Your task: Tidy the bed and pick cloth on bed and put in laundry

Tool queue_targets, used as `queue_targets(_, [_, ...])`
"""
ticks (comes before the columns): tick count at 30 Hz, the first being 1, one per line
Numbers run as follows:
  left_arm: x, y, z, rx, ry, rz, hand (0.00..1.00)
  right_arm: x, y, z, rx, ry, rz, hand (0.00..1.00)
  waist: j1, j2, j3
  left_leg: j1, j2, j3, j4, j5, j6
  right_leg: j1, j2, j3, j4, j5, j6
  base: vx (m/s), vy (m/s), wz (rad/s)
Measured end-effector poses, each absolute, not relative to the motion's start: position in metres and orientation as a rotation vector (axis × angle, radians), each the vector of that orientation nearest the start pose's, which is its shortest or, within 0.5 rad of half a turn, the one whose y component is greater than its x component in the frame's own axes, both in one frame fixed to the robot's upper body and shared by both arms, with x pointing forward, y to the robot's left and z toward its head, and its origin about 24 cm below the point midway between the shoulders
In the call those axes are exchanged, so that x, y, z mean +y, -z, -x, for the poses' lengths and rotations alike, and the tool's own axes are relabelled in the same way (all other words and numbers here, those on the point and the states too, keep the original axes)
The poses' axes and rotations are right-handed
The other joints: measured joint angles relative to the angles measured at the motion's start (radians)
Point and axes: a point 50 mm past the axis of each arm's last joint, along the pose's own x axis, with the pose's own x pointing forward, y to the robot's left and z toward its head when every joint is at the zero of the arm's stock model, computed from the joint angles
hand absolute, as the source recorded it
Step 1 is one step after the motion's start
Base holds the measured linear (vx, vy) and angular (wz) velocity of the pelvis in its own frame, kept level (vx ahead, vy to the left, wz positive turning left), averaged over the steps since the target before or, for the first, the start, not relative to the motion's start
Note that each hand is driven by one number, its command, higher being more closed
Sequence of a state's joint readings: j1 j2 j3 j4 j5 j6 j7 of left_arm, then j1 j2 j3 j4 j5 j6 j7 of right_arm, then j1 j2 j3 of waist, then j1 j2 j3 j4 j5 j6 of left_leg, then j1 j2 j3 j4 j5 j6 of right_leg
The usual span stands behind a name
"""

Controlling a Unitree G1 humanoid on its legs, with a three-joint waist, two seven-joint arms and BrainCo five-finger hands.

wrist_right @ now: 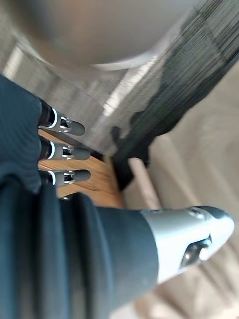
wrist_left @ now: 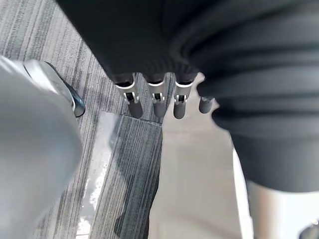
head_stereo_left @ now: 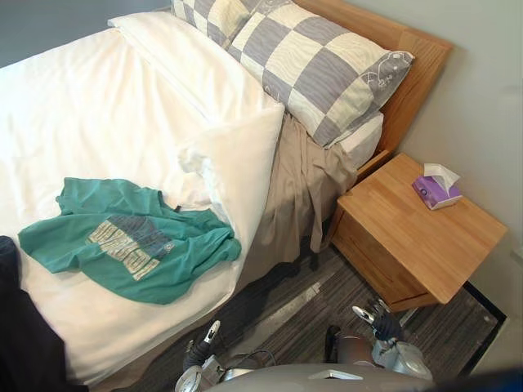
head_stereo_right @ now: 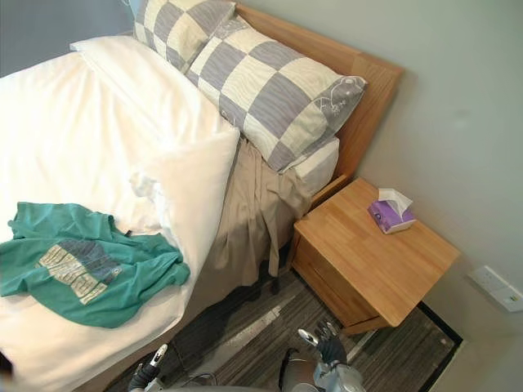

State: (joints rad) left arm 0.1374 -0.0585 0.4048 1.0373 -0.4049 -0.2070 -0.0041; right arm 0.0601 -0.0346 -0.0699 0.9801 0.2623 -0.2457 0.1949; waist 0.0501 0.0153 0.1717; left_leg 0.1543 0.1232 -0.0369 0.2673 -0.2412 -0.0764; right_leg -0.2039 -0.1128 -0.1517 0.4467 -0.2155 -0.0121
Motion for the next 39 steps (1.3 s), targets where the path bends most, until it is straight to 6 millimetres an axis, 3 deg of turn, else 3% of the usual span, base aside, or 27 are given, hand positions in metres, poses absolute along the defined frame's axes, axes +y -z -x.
queue_targets(3, [0.197, 0.158, -0.079, 0.835, -0.677, 0.560, 0.00, -0.169, 0.141, -0.136, 0.776, 0.077, -0.295, 0.00, -0.007, -0.005, 0.009, -0.138, 0.059, 0.129, 0.301, 0.069, -0.043, 0.130, -0.017, -0.097, -0.095, -0.030, 0.004, 0.20, -0.207, 0.97])
queue_targets(4, [0.202, 0.156, -0.080, 0.814, -0.682, 0.557, 0.00, -0.169, 0.143, -0.131, 0.800, 0.087, -0.297, 0.00, -0.005, -0.024, 0.018, -0.188, 0.107, 0.236, 0.406, 0.053, -0.034, 0.191, -0.029, -0.145, -0.130, -0.034, 0.004, 0.15, -0.118, 1.27])
queue_targets(5, [0.202, 0.154, -0.083, 0.793, -0.676, 0.563, 0.00, -0.170, 0.145, -0.127, 0.820, 0.099, -0.296, 0.00, -0.006, -0.023, 0.015, -0.215, 0.142, 0.368, 0.439, 0.032, -0.019, 0.241, -0.043, -0.205, -0.154, -0.042, 0.010, 0.14, -0.098, 1.16])
queue_targets(7, [0.199, 0.154, -0.083, 0.784, -0.672, 0.584, 0.00, -0.171, 0.145, -0.127, 0.830, 0.111, -0.293, 0.00, -0.007, -0.014, 0.014, -0.233, 0.149, 0.507, 0.379, 0.027, 0.002, 0.275, -0.059, -0.264, -0.159, -0.055, 0.025, 0.13, -0.010, 1.02])
queue_targets(8, [0.195, 0.154, -0.084, 0.784, -0.671, 0.600, 0.00, -0.175, 0.145, -0.127, 0.832, 0.136, -0.296, 0.00, -0.006, 0.004, 0.011, -0.234, 0.142, 0.577, 0.290, 0.045, 0.050, 0.281, -0.056, -0.301, -0.153, -0.062, 0.036, 0.14, 0.049, 0.87])
queue_targets(9, [0.195, 0.154, -0.083, 0.785, -0.671, 0.601, 0.00, -0.174, 0.145, -0.127, 0.836, 0.143, -0.301, 0.00, -0.004, 0.001, 0.011, -0.225, 0.136, 0.583, 0.268, 0.036, 0.054, 0.281, -0.061, -0.304, -0.151, -0.063, 0.038, 0.16, 0.081, 0.75])
queue_targets(11, [0.199, 0.154, -0.082, 0.777, -0.672, 0.601, 0.00, -0.172, 0.146, -0.127, 0.849, 0.147, -0.295, 0.00, 0.000, -0.024, 0.006, -0.204, 0.067, 0.574, 0.154, 0.038, 0.056, 0.285, -0.084, -0.335, -0.157, -0.056, 0.053, 0.18, 0.088, 0.51])
queue_targets(15, [0.202, 0.153, -0.081, 0.778, -0.647, 0.582, 0.00, -0.172, 0.149, -0.123, 0.878, 0.173, -0.300, 0.00, 0.004, -0.044, 0.007, -0.166, 0.034, 0.553, 0.101, 0.044, 0.063, 0.329, -0.103, -0.365, -0.160, -0.041, 0.074, 0.17, 0.073, 0.31])
queue_targets(19, [0.205, 0.154, -0.080, 0.827, -0.589, 0.529, 0.00, -0.170, 0.154, -0.114, 0.918, 0.219, -0.335, 0.00, 0.001, -0.070, -0.023, -0.100, -0.002, 0.517, -0.036, 0.159, 0.064, 0.353, -0.107, -0.390, -0.135, 0.044, 0.060, 0.15, 0.006, 0.35])
queue_targets(20, [0.202, 0.155, -0.080, 0.851, -0.558, 0.510, 0.00, -0.177, 0.153, -0.115, 0.904, 0.255, -0.350, 0.00, -0.004, -0.032, -0.011, -0.080, 0.024, 0.510, -0.067, 0.184, 0.072, 0.295, -0.098, -0.379, -0.033, 0.031, 0.044, 0.15, -0.096, 0.25])
queue_targets(21, [0.198, 0.156, -0.084, 0.868, -0.526, 0.497, 0.00, -0.183, 0.151, -0.117, 0.884, 0.271, -0.348, 0.00, -0.010, -0.003, -0.005, -0.060, 0.062, 0.502, -0.087, 0.187, 0.066, 0.291, -0.029, -0.352, -0.142, -0.030, 0.064, 0.15, -0.123, 0.10])
queue_targets(22, [0.199, 0.157, -0.082, 0.886, -0.522, 0.482, 0.00, -0.183, 0.151, -0.118, 0.875, 0.278, -0.356, 0.00, -0.008, -0.005, -0.003, -0.038, 0.074, 0.498, -0.106, 0.200, 0.047, 0.315, 0.033, -0.321, -0.374, 0.011, 0.049, 0.18, -0.207, 0.01])
queue_targets(23, [0.207, 0.156, -0.084, 0.886, -0.518, 0.446, 0.00, -0.180, 0.151, -0.116, 0.873, 0.288, -0.376, 0.00, -0.005, -0.056, -0.001, -0.018, 0.032, 0.497, -0.124, 0.203, 0.033, 0.310, 0.026, -0.297, -0.526, 0.239, 0.010, 0.15, -0.179, 0.10])
queue_targets(24, [0.208, 0.155, -0.087, 0.884, -0.508, 0.433, 0.00, -0.181, 0.153, -0.111, 0.886, 0.298, -0.379, 0.00, -0.010, -0.062, 0.000, -0.002, 0.024, 0.488, -0.131, 0.186, 0.010, 0.311, 0.012, -0.317, -0.499, 0.223, -0.028, 0.20, -0.155, 0.06])
queue_targets(25, [0.201, 0.158, -0.085, 0.921, -0.486, 0.432, 0.00, -0.187, 0.155, -0.106, 0.902, 0.318, -0.372, 0.00, -0.011, -0.032, -0.008, 0.024, 0.044, 0.496, -0.154, 0.173, 0.002, 0.312, 0.030, -0.315, -0.477, 0.224, -0.026, 0.14, -0.035, 0.07])
queue_targets(27, [0.190, 0.160, -0.085, 0.944, -0.448, 0.421, 0.00, -0.196, 0.155, -0.097, 0.893, 0.354, -0.370, 0.00, -0.031, -0.005, -0.004, 0.039, 0.044, 0.495, -0.193, 0.175, 0.000, 0.293, 0.027, -0.316, -0.428, 0.182, -0.019, 0.09, 0.021, 0.05])
queue_targets(28, [0.187, 0.161, -0.085, 0.957, -0.440, 0.424, 0.00, -0.198, 0.154, -0.097, 0.877, 0.376, -0.386, 0.00, -0.043, 0.009, 0.000, 0.039, 0.040, 0.492, -0.209, 0.176, -0.002, 0.258, 0.011, -0.311, -0.352, 0.146, -0.016, 0.00, 0.052, 0.22])
queue_targets(29, [0.185, 0.161, -0.086, 0.972, -0.419, 0.392, 0.00, -0.201, 0.152, -0.098, 0.847, 0.395, -0.391, 0.00, -0.052, 0.017, 0.008, 0.039, 0.038, 0.480, -0.217, 0.180, -0.004, 0.199, -0.016, -0.264, -0.208, 0.104, -0.039, -0.01, 0.061, 0.33])
queue_targets(31, [0.188, 0.161, -0.089, 0.991, -0.387, 0.346, 0.00, -0.200, 0.151, -0.097, 0.827, 0.413, -0.410, 0.00, -0.064, 0.001, 0.016, 0.043, 0.029, 0.437, -0.217, 0.180, -0.004, 0.161, -0.038, -0.177, -0.073, 0.074, -0.053, -0.03, 0.044, 0.77])
queue_targets(32, [0.190, 0.160, -0.092, 0.996, -0.378, 0.333, 0.00, -0.198, 0.152, -0.092, 0.825, 0.434, -0.429, 0.00, -0.060, -0.012, 0.015, 0.058, 0.025, 0.438, -0.233, 0.180, -0.004, 0.162, -0.047, -0.135, -0.034, 0.064, -0.037, -0.05, 0.037, 0.85])
queue_targets(36, [0.197, 0.159, -0.091, 0.978, -0.436, 0.364, 0.00, -0.190, 0.153, -0.089, 0.823, 0.454, -0.459, 0.00, -0.041, -0.043, 0.008, 0.059, 0.014, 0.476, -0.271, 0.170, -0.014, 0.173, -0.057, -0.127, -0.075, 0.038, 0.007, -0.06, 0.038, 0.23])
queue_targets(39, [0.200, 0.160, -0.088, 0.975, -0.478, 0.404, 0.00, -0.189, 0.154, -0.087, 0.836, 0.486, -0.470, 0.00, -0.034, -0.042, 0.008, 0.072, 0.005, 0.530, -0.290, 0.161, -0.015, 0.186, -0.042, -0.089, -0.157, 0.039, 0.018, -0.11, 0.054, -0.47])
